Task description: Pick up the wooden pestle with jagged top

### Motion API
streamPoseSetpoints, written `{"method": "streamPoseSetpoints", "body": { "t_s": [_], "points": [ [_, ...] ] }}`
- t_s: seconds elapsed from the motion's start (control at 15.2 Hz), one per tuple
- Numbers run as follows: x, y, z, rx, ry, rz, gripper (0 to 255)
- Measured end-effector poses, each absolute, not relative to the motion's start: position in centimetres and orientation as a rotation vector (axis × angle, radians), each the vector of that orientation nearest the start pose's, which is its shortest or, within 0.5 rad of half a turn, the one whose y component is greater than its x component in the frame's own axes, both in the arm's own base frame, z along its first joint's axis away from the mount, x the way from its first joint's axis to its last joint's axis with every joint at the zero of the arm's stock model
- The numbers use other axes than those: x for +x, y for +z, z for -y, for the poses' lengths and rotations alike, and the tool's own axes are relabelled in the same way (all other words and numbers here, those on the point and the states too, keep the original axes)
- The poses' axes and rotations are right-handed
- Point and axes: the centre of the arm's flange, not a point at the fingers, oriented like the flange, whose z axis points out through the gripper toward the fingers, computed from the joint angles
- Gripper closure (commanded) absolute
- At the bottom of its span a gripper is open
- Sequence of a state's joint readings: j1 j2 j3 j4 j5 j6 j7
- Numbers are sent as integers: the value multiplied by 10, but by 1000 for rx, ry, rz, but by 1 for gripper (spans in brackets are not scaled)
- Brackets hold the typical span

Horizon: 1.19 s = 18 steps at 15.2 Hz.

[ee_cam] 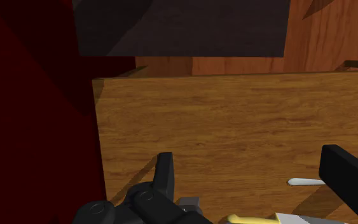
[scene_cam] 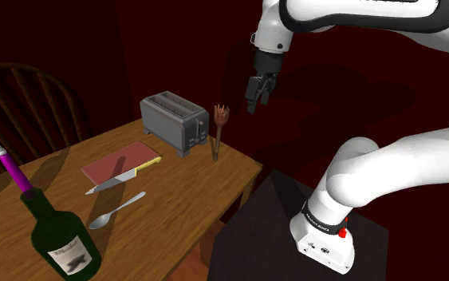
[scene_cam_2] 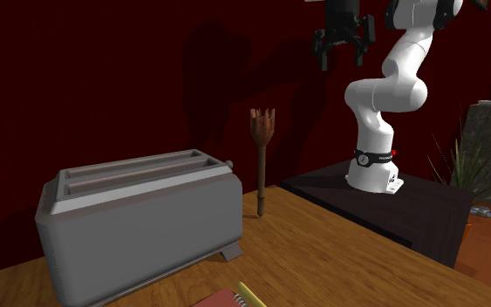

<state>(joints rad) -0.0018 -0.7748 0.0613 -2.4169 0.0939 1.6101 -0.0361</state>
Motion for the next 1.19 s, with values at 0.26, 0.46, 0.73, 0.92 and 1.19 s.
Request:
{"method": "streamPoseSetpoints", "body": {
  "t_s": [0.26, 0.46, 0.73, 0.92, 1.19],
  "points": [
    [330, 552, -26, -3104, 28, 161, 0],
    [357, 535, -14, -3125, -7, 231, 0],
    [398, 512, -1, -3151, -56, 332, 0],
    [428, 500, 8, -3168, -94, 408, 0],
    [471, 484, 20, -3186, -143, 508, 0]
  ]
}}
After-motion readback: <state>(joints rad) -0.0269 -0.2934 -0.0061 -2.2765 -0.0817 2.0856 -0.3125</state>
